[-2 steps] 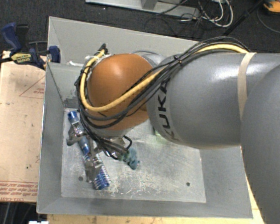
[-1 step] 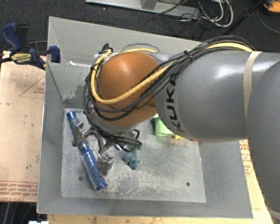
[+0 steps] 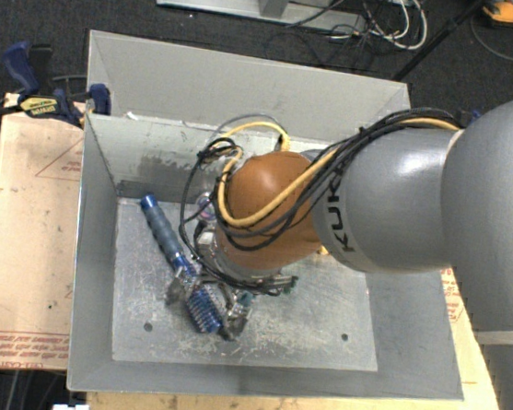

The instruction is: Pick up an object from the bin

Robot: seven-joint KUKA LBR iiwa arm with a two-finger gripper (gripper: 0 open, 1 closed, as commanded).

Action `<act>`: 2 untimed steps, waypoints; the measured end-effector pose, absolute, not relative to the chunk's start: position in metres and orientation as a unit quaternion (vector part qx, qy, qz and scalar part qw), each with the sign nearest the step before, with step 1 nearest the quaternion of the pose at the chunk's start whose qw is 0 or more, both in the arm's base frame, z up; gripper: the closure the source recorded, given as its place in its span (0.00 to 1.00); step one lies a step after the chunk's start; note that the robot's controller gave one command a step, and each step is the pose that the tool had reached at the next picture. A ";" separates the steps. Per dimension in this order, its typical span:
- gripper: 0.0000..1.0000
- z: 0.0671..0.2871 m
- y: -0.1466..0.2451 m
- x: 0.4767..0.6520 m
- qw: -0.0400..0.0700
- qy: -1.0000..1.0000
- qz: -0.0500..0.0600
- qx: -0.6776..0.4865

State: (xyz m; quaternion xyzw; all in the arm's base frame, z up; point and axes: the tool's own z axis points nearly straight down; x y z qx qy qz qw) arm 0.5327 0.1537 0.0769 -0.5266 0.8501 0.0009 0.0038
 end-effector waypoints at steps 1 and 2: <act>1.00 0.078 0.154 0.533 0.004 0.849 0.001 -0.528; 1.00 0.084 0.179 0.539 0.001 0.671 0.001 -0.742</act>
Offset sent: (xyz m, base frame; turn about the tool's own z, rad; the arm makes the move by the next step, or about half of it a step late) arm 0.0000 0.0000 0.0000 0.0000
